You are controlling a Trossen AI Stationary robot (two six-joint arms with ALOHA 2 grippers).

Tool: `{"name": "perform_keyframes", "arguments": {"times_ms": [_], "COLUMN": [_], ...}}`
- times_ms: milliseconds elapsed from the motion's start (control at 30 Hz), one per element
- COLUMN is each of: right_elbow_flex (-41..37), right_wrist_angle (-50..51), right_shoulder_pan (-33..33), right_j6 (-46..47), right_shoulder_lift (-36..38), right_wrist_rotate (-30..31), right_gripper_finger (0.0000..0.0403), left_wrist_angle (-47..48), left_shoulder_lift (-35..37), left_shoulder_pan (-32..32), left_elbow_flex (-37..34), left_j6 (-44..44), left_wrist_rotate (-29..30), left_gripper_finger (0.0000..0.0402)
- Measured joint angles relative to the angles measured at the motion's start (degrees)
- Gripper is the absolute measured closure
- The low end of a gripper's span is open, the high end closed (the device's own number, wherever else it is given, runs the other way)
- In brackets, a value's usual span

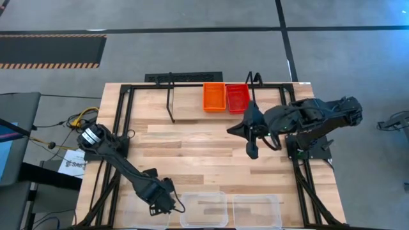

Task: Stack baskets on shelf by color
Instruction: Put the left transparent bin on the shelf

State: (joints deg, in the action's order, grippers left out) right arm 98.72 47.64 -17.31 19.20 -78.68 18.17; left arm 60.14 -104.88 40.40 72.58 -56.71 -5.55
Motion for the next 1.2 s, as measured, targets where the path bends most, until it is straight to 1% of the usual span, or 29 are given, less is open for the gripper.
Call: {"name": "perform_keyframes", "arguments": {"times_ms": [100,267,333,400,433,633,733,833,933,1033,1100,1200], "right_elbow_flex": [0.0,0.0,0.0,0.0,0.0,0.0,0.0,0.0,0.0,0.02,0.02,0.02], "right_wrist_angle": [-0.34,-0.38,-0.38,-0.29,-0.29,0.02,0.25,1.94,4.07,6.99,8.74,10.57], "right_shoulder_pan": [0.06,0.06,0.06,0.06,0.06,0.21,0.63,1.32,1.86,2.89,3.5,4.18], "right_j6": [0.0,-0.1,-0.13,-0.18,-0.2,-2.2,-3.19,-3.79,-4.74,-4.9,-4.9,-5.29], "right_shoulder_lift": [0.53,0.99,1.02,0.92,0.92,1.7,3.26,5.32,7.79,10.34,11.9,13.71], "right_wrist_rotate": [0.0,0.0,0.0,0.0,0.0,-0.02,0.02,0.17,2.41,5.18,7.36,10.51], "right_gripper_finger": [0.0402,0.0402,0.0402,0.0402,0.0402,0.0402,0.0402,0.0402,0.0401,0.0401,0.0401,0.0401], "left_wrist_angle": [-0.26,-1.76,-1.6,-1.61,-1.42,2.2,5.85,10.5,12.56,11.53,9.22,6.22], "left_shoulder_lift": [0.0,0.0,0.0,0.0,0.0,0.19,2.2,5.67,10.86,17.23,21.38,26.68], "left_shoulder_pan": [-0.83,-1.29,-1.63,-2.13,-2.44,-5.34,-7.15,-9.1,-11.24,-13.29,-14.65,-17.52], "left_elbow_flex": [-0.01,-0.01,-0.01,-0.01,-0.01,-0.01,0.59,2.6,5.09,6.81,7.14,7.18], "left_j6": [0.13,2.84,2.51,1.41,0.62,-2.26,-3.02,-5.58,-10.53,-17.4,-21.86,-26.09], "left_wrist_rotate": [0.28,0.2,0.06,-0.2,0.05,1.49,2.85,8.37,17.2,28.44,36.2,44.53], "left_gripper_finger": [0.0313,0.0334,0.0353,0.0384,0.0392,0.0401,0.0401,0.0401,0.0401,0.0401,0.0401,0.0401]}}
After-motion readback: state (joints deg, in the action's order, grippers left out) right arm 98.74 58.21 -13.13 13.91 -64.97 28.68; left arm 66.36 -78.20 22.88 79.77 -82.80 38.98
